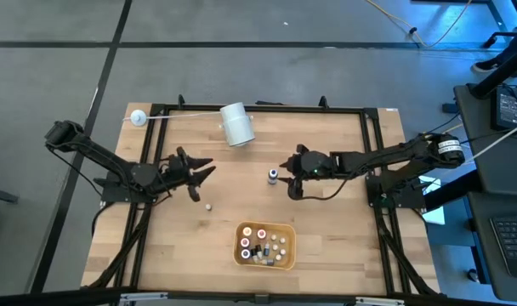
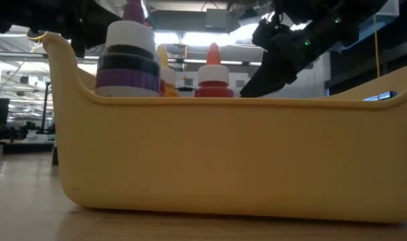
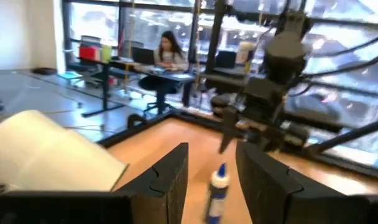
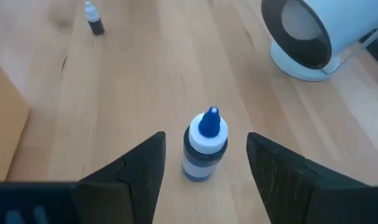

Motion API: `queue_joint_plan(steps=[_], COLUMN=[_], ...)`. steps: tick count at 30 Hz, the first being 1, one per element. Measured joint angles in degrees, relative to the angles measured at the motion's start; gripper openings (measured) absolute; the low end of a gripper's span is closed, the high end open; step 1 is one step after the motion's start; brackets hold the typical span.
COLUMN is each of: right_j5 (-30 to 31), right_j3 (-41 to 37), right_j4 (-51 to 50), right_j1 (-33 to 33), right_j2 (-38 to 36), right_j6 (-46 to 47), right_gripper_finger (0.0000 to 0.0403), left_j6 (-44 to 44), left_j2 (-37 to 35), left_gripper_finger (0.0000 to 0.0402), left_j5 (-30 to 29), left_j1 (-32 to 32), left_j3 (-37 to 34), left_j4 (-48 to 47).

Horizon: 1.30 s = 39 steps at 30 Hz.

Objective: Pick & Place food coloring
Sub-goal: Put the big blue food coloring bottle into the yellow bin

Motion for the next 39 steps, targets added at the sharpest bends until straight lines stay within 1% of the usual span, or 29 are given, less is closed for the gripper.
queue_joint_plan(steps=[3,13,19,27,32,39], right_j5=[0.00,-0.65,1.09,1.11,-0.19,0.30], right_j3=[0.00,0.00,0.00,0.00,0.00,-0.02], right_j4=[-0.23,-0.34,-0.34,-0.36,-0.79,-0.31], right_j1=[0.00,0.02,0.00,0.00,0.02,-0.56], right_j2=[0.00,0.00,0.00,0.00,-0.02,-0.01], right_j6=[0.13,-0.19,-3.03,-2.68,-5.85,-7.72], right_gripper_finger=[0.0226,0.0226,0.0226,0.0226,0.0226,0.0226], left_j6=[1.45,1.66,1.66,1.66,1.67,1.66], left_j2=[0.04,0.05,0.05,0.05,0.05,0.05], left_gripper_finger=[0.0130,0.0130,0.0134,0.0132,0.0135,0.0130], left_j5=[-0.09,0.23,0.23,0.23,0.23,0.23], left_j1=[0.01,0.00,0.00,0.00,0.00,0.00], left_j3=[0.00,0.00,0.00,0.00,0.00,0.00], left_j4=[-0.41,-0.62,-0.62,-0.62,-0.62,-0.62])
